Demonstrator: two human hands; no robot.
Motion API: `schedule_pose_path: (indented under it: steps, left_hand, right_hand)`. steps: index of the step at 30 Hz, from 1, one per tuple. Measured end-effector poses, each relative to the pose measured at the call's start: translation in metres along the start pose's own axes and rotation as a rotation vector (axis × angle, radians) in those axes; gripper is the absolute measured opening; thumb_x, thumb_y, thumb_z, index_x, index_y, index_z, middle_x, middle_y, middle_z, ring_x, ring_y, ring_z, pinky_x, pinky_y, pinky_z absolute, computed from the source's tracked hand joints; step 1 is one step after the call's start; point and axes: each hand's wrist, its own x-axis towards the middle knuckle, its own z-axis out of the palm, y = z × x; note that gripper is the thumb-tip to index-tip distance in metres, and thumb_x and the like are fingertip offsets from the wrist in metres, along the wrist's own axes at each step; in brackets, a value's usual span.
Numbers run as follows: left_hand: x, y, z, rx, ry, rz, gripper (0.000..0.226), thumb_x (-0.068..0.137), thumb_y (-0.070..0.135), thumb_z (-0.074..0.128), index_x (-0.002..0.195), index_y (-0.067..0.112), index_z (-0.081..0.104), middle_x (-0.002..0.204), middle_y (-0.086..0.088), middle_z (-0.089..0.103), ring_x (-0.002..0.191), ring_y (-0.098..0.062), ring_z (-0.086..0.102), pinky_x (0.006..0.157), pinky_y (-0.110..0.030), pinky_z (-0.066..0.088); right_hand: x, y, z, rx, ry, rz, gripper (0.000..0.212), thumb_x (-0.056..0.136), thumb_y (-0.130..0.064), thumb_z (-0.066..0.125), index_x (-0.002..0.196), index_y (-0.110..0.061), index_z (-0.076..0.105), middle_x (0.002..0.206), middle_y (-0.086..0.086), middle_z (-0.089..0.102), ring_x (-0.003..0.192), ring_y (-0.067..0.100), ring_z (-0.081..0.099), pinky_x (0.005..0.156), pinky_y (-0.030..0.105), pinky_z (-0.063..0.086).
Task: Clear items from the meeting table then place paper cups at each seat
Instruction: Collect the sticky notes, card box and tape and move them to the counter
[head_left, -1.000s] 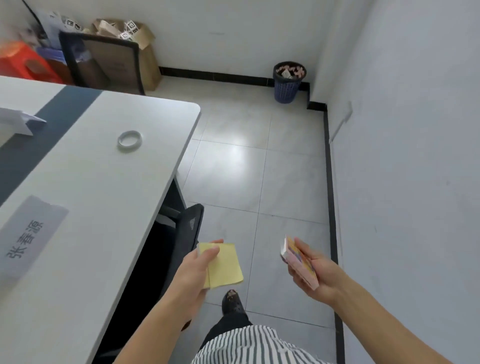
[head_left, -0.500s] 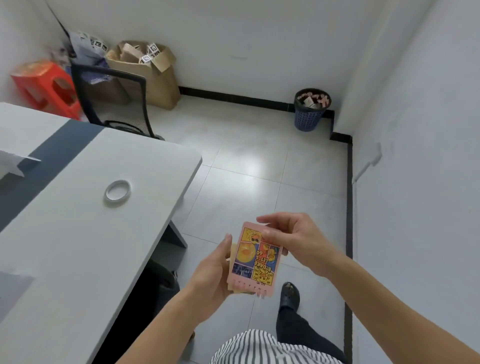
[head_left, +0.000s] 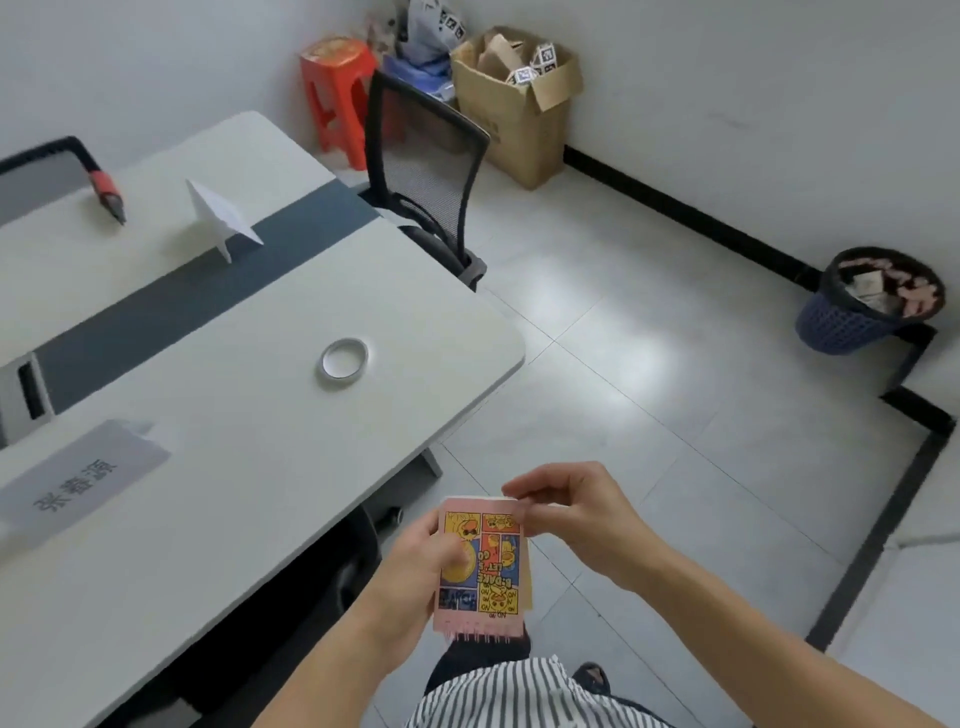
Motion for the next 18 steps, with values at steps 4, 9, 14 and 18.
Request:
schedule_pose_path:
  steps: [4,9,14,18]
  left_hand:
    - [0.036,0.013,-0.031,-0.112,0.094,-0.042,0.034,0.077,-0.001,0.043,0.105,0.006,0.061,0.100,-0.023,0.071,0.099,-0.043,0.066,0.082,-0.062,0.054]
    - [0.071,0.041,-0.076,-0.263,0.231,-0.044,0.037,0.072,0.010,0.041,0.104,-0.002,0.056,0.099,-0.027,0.066,0.097,-0.045,0.062,0.080,-0.060,0.054]
    - [0.083,0.056,-0.121,-0.465,0.434,0.011,0.034,0.093,0.030,0.036,0.088,0.011,0.064,0.085,-0.018,0.067,0.078,-0.030,0.062,0.071,-0.041,0.049]
    - [0.087,0.053,-0.151,-0.706,0.663,0.011,0.050,0.090,0.055,0.044,0.075,0.014,0.068,0.069,-0.009,0.068,0.068,-0.029,0.063,0.065,-0.035,0.050]
  right_hand:
    - [0.058,-0.021,0.017,-0.164,-0.054,-0.023,0.008,0.086,-0.008,0.069,0.085,-0.015,0.073,0.084,0.002,0.071,0.077,0.012,0.065,0.064,0.023,0.056]
    - [0.129,-0.064,0.029,-0.272,-0.048,-0.066,0.009,0.089,-0.019,0.066,0.094,-0.020,0.073,0.089,0.002,0.073,0.083,0.020,0.067,0.066,0.027,0.056]
    - [0.202,-0.081,0.036,-0.644,-0.052,-0.115,0.020,0.089,-0.031,0.064,0.105,-0.021,0.071,0.094,-0.009,0.072,0.089,0.010,0.065,0.081,0.029,0.055]
    - [0.267,-0.083,0.056,-1.136,-0.217,-0.212,0.038,0.090,-0.042,0.057,0.125,-0.026,0.059,0.118,-0.006,0.063,0.110,0.014,0.058,0.089,0.031,0.049]
